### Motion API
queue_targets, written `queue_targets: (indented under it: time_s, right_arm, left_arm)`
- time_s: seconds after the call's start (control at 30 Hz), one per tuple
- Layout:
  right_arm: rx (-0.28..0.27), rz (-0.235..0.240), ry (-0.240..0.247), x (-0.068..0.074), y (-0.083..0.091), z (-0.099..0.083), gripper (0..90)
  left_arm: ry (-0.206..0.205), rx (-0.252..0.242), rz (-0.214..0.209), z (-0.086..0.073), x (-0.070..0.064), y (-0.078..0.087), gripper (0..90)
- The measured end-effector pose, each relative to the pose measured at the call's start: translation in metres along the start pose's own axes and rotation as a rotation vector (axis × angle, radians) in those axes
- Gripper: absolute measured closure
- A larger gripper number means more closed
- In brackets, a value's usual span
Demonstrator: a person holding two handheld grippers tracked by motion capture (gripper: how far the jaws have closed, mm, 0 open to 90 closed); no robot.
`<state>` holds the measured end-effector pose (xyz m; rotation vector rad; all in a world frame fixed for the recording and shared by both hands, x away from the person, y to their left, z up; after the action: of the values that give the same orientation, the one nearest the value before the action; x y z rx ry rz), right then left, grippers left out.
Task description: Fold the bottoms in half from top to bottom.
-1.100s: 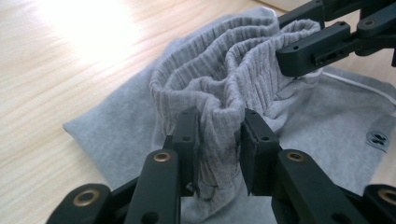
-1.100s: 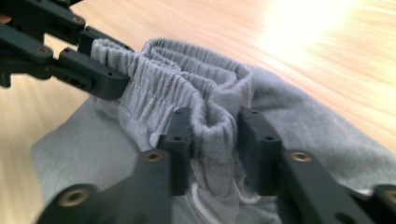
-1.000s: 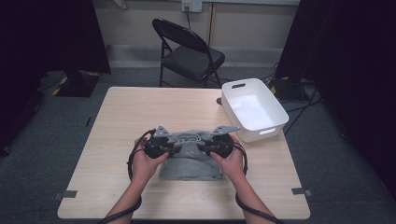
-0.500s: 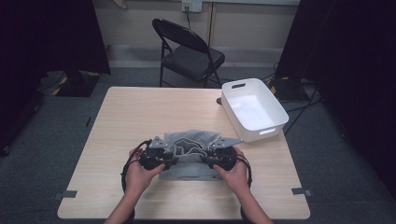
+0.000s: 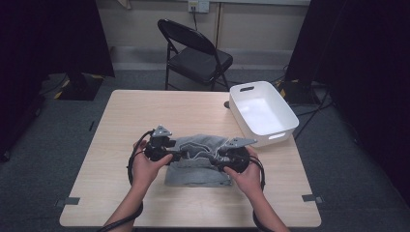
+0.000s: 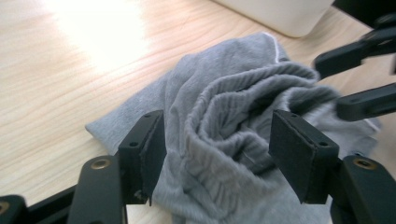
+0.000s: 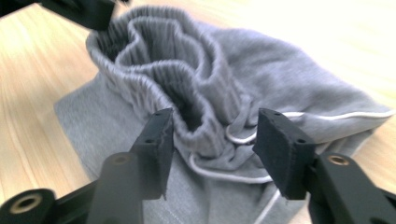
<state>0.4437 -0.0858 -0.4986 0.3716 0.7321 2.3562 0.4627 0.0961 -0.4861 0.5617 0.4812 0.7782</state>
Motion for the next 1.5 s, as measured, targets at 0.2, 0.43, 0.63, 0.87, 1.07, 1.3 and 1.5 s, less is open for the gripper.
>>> queue_targets:
  time_s: [0.2, 0.43, 0.63, 0.87, 1.07, 1.3, 1.5]
  right_arm:
    - [-0.033, -0.025, -0.01, -0.008, 0.008, 0.018, 45.7]
    - [-0.022, 0.004, -0.001, 0.001, -0.006, 0.024, 53.3]
    - [0.026, 0.066, 0.018, 0.016, -0.018, 0.008, 74.7]
    - [0.027, 0.059, 0.017, 0.016, -0.011, -0.006, 61.9]
    - [-0.001, 0.017, -0.014, -0.001, 0.003, -0.003, 53.2]
    - [0.027, -0.033, -0.019, -0.012, 0.012, -0.023, 54.3]
    - [0.065, -0.043, 0.008, -0.009, 0.014, -0.038, 57.6]
  left_arm:
    - [-0.033, 0.038, -0.021, -0.006, -0.01, -0.007, 58.5]
    - [-0.07, 0.064, -0.058, -0.016, -0.021, 0.003, 73.9]
    - [-0.08, 0.091, -0.077, -0.029, -0.027, 0.01, 77.3]
    - [-0.055, 0.072, -0.054, -0.04, -0.017, 0.018, 57.5]
    - [0.005, 0.044, -0.055, -0.052, -0.003, 0.029, 51.0]
    - [0.022, -0.002, -0.05, -0.059, 0.0, 0.035, 48.2]
    - [-0.004, -0.007, -0.007, -0.066, 0.004, 0.044, 46.8]
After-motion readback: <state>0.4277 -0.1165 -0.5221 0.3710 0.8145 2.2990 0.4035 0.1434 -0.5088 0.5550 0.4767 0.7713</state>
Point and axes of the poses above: each handheld gripper's, and its own axes: y roughly backward along the jaws, z roughly out of its top, x roughly to its left, the point moved 8 cm from there along -y, roughly forward along the jaws, and after that the axes turned 3 degrees about y, right-handed, at the moved point
